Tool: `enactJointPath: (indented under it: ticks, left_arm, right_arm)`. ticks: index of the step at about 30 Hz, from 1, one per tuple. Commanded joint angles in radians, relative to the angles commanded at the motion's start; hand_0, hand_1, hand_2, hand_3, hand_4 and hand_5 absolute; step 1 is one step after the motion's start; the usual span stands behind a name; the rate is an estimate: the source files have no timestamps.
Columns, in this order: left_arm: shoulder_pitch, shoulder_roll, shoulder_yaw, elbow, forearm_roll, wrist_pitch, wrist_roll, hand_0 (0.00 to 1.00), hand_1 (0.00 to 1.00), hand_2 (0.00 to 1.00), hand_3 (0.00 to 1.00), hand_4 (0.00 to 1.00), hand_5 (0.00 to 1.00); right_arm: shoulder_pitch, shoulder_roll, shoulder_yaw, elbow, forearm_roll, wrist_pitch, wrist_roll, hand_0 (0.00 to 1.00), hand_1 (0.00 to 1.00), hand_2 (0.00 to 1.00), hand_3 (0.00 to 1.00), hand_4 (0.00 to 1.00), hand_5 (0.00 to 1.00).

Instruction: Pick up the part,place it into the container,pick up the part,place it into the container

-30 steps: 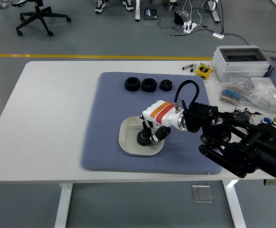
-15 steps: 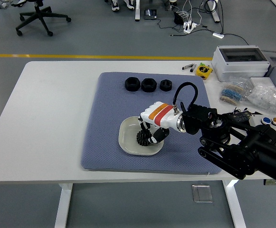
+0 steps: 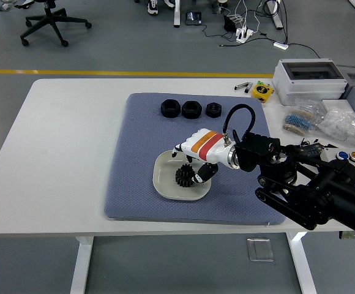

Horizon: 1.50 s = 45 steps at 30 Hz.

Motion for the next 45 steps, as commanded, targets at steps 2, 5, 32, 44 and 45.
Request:
enactJointPath:
  ticks: [2,5,32,44,45]
  left_arm:
    - [-0.001,0.000,-0.001,0.000,0.000,0.001,0.000,0.890,0.867,0.887,0.657,0.615,0.732]
    - [-0.001,0.000,-0.001,0.000,-0.003,0.001,-0.001,0.890,0.866,0.887,0.656,0.615,0.731]
    - [-0.007,0.000,0.009,0.000,-0.023,0.002,-0.004,0.890,0.866,0.888,0.655,0.613,0.732]
    - [-0.010,0.000,-0.015,0.000,-0.002,0.003,-0.006,0.889,0.867,0.888,0.655,0.614,0.734]
    - [-0.010,0.000,-0.015,0.000,-0.002,0.004,-0.006,0.889,0.867,0.888,0.655,0.614,0.734]
  right_arm:
    - [0.001,-0.002,0.002,0.002,0.000,0.003,0.001,0.305,0.415,0.522,0.798,0.871,0.216]
    - [0.004,-0.010,0.005,0.007,-0.001,0.012,0.001,0.309,0.417,0.524,0.798,0.886,0.229]
    - [-0.066,-0.174,0.331,0.161,0.444,-0.201,0.027,0.427,0.517,0.565,0.613,0.824,0.260]
    - [-0.151,-0.255,0.449,0.314,0.951,-0.186,0.039,0.661,0.704,0.768,0.638,0.886,0.465]
    - [-0.158,-0.259,0.461,0.322,0.990,-0.180,0.041,0.661,0.704,0.768,0.638,0.886,0.465]
